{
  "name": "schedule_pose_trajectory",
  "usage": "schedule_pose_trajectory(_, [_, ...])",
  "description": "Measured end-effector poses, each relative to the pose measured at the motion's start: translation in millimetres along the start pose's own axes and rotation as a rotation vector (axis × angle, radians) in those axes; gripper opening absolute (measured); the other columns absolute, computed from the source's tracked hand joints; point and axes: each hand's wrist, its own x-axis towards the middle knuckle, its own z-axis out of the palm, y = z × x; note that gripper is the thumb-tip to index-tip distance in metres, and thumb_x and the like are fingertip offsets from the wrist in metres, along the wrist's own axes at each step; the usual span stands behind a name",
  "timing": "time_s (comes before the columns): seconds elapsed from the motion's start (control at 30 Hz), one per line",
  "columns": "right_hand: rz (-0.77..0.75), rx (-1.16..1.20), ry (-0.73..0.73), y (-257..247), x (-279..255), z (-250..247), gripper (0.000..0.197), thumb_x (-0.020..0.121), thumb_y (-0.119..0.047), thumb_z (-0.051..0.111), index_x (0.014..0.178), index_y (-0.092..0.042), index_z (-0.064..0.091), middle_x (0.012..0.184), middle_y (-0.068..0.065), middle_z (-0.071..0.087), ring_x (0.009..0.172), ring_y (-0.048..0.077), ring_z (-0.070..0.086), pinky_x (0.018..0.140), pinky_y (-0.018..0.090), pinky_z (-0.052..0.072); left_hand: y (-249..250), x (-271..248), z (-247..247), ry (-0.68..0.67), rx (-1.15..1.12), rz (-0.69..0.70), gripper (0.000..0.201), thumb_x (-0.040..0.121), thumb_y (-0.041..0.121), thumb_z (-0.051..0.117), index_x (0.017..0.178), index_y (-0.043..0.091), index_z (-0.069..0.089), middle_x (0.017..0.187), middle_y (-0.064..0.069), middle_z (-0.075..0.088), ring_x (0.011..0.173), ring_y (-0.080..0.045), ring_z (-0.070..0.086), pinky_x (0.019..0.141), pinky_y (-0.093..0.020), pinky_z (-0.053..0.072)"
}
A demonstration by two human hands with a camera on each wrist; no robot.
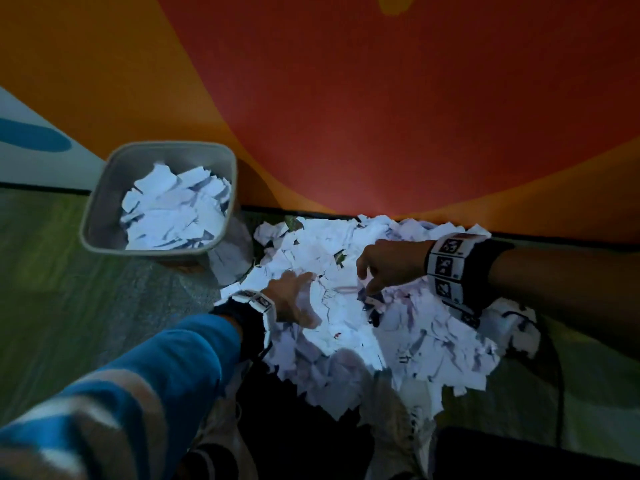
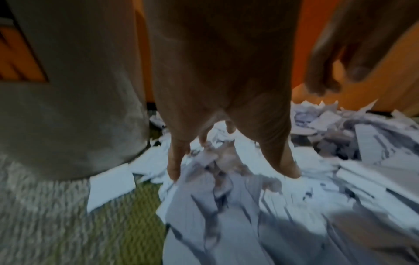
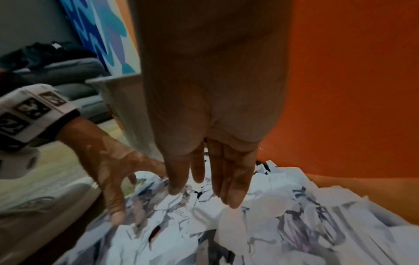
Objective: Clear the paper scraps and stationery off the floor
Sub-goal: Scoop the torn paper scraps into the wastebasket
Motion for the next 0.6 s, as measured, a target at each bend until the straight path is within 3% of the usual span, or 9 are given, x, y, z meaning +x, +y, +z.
schedule_pose_trajectory(0.03, [-0.003, -0.017, -0.004, -0.4, 11.9, 0.2, 0.050, 0.083, -0.044, 0.075, 0.122, -0.018, 0.059, 0.092, -0.004, 0.053, 0.095, 0.025, 0.060, 0.079, 0.032, 0.048, -4.2, 3.8, 10.0, 0.042, 0.037, -0.009, 0.136, 0.037, 0.082, 0.063, 0.155, 0.032, 0.016, 0.152, -0.014, 0.026, 0.140, -0.042, 0.030, 0.112, -0.055, 0.033])
schedule_pose_trajectory(0.1, [-0.001, -0.024, -0.009, -0.6, 32.2, 4.2, 0.065, 0.082, -0.045, 0.075, 0.135, -0.017, 0.050, 0.119, 0.006, 0.056, 0.113, 0.028, 0.056, 0.085, 0.031, 0.042, -5.7, 9.8, 28.0, 0.078, 0.065, -0.025, 0.137, 0.041, 0.087, 0.064, 0.155, 0.039, 0.006, 0.155, -0.010, 0.012, 0.143, -0.043, 0.015, 0.111, -0.061, 0.030])
schedule_pose_trajectory(0.2, [-0.010, -0.032, -0.005, -0.1, 59.2, 29.5, 0.102, 0.077, -0.053, 0.077, 0.155, -0.016, 0.022, 0.155, 0.012, 0.031, 0.137, 0.031, 0.037, 0.104, 0.037, 0.035, -3.1, 24.3, 46.5, 0.092, 0.035, -0.094, 0.123, 0.064, 0.069, 0.077, 0.154, 0.044, -0.002, 0.164, 0.001, -0.010, 0.149, -0.038, -0.009, 0.110, -0.069, 0.027])
schedule_pose_trajectory(0.27, [0.044, -0.045, -0.016, -2.7, 72.3, 57.7, 0.121, 0.068, -0.060, 0.080, 0.157, -0.024, 0.006, 0.161, 0.012, 0.012, 0.145, 0.037, 0.018, 0.113, 0.053, 0.029, -1.0, 32.4, 53.2, 0.182, 0.065, -0.118, 0.109, 0.072, 0.060, 0.078, 0.154, 0.043, 0.009, 0.164, 0.002, -0.006, 0.149, -0.037, -0.004, 0.109, -0.068, 0.029])
schedule_pose_trajectory(0.33, [0.119, -0.096, 0.003, -6.3, 81.7, 87.3, 0.126, 0.064, -0.064, 0.080, 0.156, -0.034, -0.002, 0.160, 0.011, 0.001, 0.145, 0.043, 0.007, 0.108, 0.063, 0.032, -1.4, 37.8, 55.5, 0.288, 0.070, -0.122, 0.091, 0.075, 0.050, 0.079, 0.148, 0.042, 0.026, 0.161, 0.000, 0.009, 0.145, -0.036, 0.011, 0.104, -0.063, 0.036])
schedule_pose_trajectory(0.4, [0.160, -0.149, 0.045, -13.2, 80.6, 103.9, 0.122, 0.069, -0.061, 0.078, 0.155, -0.035, -0.004, 0.160, 0.011, -0.006, 0.145, 0.046, 0.004, 0.108, 0.063, 0.034, -6.5, 43.1, 56.0, 0.373, 0.066, -0.108, 0.072, 0.079, 0.043, 0.077, 0.140, 0.039, 0.039, 0.151, -0.003, 0.023, 0.136, -0.034, 0.024, 0.098, -0.058, 0.044])
schedule_pose_trajectory(0.43, [0.164, -0.147, 0.091, -13.9, 81.4, 106.7, 0.115, 0.073, -0.056, 0.077, 0.155, -0.031, 0.001, 0.158, 0.011, -0.002, 0.144, 0.045, 0.010, 0.108, 0.061, 0.035, -9.5, 45.0, 54.6, 0.414, 0.048, -0.090, 0.061, 0.083, 0.038, 0.074, 0.136, 0.036, 0.043, 0.146, -0.004, 0.028, 0.132, -0.033, 0.028, 0.095, -0.056, 0.046])
schedule_pose_trajectory(0.5, [0.117, -0.107, 0.209, -12.8, 81.6, 102.5, 0.082, 0.084, -0.033, 0.074, 0.148, -0.021, 0.024, 0.147, 0.013, 0.021, 0.132, 0.040, 0.032, 0.100, 0.054, 0.044, -16.5, 46.1, 51.0, 0.463, 0.000, -0.027, 0.044, 0.090, 0.024, 0.065, 0.131, 0.029, 0.051, 0.137, -0.007, 0.037, 0.123, -0.032, 0.036, 0.091, -0.051, 0.050])
schedule_pose_trajectory(0.6, [0.030, -0.117, 0.302, -3.1, 87.0, 86.2, 0.031, 0.093, -0.005, 0.054, 0.124, -0.009, 0.052, 0.115, 0.013, 0.053, 0.096, 0.028, 0.056, 0.077, 0.037, 0.051, -26.5, 50.1, 45.6, 0.522, -0.245, 0.047, 0.029, 0.089, 0.009, 0.056, 0.115, 0.020, 0.063, 0.121, -0.012, 0.052, 0.107, -0.035, 0.053, 0.087, -0.051, 0.052])
